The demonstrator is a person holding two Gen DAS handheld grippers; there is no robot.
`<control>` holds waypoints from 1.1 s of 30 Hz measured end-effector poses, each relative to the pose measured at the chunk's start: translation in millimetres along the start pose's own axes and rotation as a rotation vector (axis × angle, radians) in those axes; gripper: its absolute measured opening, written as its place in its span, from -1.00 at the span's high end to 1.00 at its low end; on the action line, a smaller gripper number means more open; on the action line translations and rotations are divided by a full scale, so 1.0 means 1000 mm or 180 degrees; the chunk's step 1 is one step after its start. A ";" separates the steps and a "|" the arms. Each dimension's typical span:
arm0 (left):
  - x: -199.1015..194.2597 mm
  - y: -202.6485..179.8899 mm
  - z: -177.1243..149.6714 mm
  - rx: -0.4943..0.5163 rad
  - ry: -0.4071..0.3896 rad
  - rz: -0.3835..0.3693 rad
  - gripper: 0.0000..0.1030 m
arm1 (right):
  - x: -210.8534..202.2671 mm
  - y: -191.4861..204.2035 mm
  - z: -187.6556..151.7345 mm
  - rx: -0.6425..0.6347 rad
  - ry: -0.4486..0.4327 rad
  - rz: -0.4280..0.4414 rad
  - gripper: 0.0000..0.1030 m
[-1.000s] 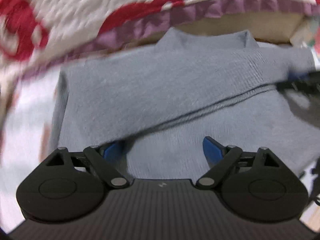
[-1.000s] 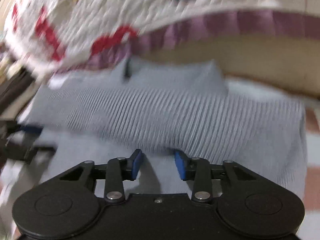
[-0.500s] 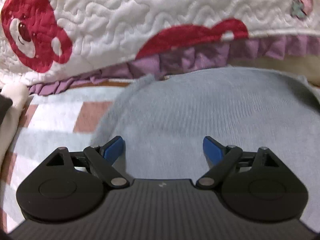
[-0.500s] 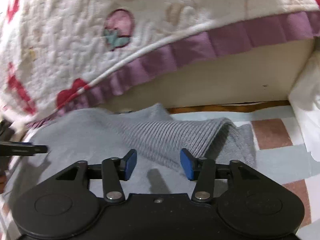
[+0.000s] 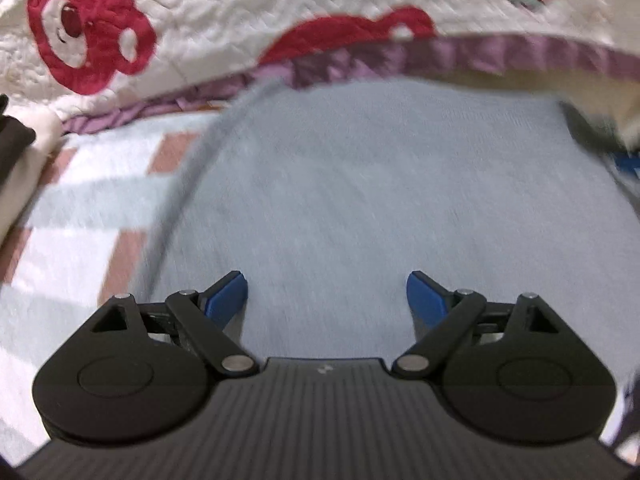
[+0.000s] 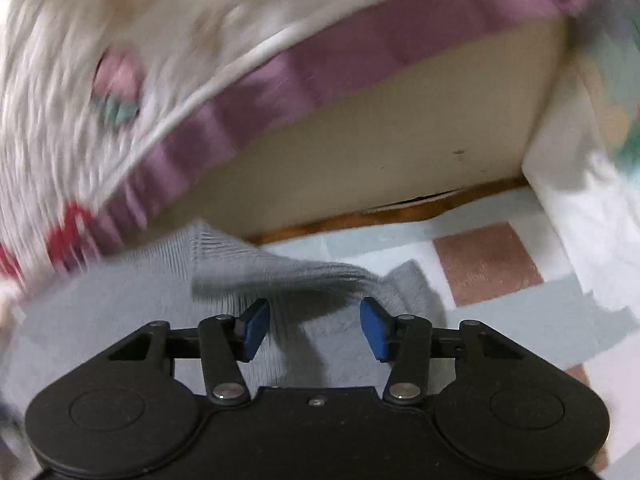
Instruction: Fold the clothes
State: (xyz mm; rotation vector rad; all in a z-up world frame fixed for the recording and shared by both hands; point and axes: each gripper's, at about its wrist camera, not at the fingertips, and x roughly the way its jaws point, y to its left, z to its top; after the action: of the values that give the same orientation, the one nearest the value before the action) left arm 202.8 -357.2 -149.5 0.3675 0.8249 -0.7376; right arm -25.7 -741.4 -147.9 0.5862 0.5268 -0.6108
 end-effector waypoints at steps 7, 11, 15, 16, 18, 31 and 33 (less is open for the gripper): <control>-0.017 -0.011 -0.030 0.0349 -0.0050 0.0053 -0.75 | -0.016 0.000 0.008 0.0164 0.0004 -0.0162 -0.23; -0.029 -0.016 -0.018 0.0137 -0.0147 -0.0174 -0.75 | -0.017 0.032 0.000 0.0219 0.0112 0.0368 -0.26; -0.034 -0.039 -0.009 0.0283 -0.0005 -0.0533 -0.75 | -0.014 0.083 -0.017 -0.0178 0.0440 0.0922 -0.26; -0.032 -0.045 -0.011 0.0335 0.0077 -0.0571 -0.76 | -0.015 0.097 -0.027 -0.0340 0.0538 0.0979 -0.26; -0.027 -0.048 -0.018 0.0279 0.0235 -0.0604 -0.76 | -0.018 0.125 -0.046 -0.0674 0.0737 0.1057 -0.26; -0.060 -0.005 -0.028 0.0319 0.0024 -0.0018 -0.78 | -0.057 0.189 -0.119 -0.2119 0.0759 0.0544 -0.58; -0.057 0.018 -0.022 0.0153 -0.0073 0.0277 -0.78 | -0.053 0.179 -0.112 -0.1803 0.0927 0.0618 -0.60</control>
State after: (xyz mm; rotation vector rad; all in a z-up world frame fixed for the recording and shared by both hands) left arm 178.2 -307.5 -119.1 0.4347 0.7659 -0.6803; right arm 23.4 -529.7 -134.2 0.1809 0.8669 -0.1713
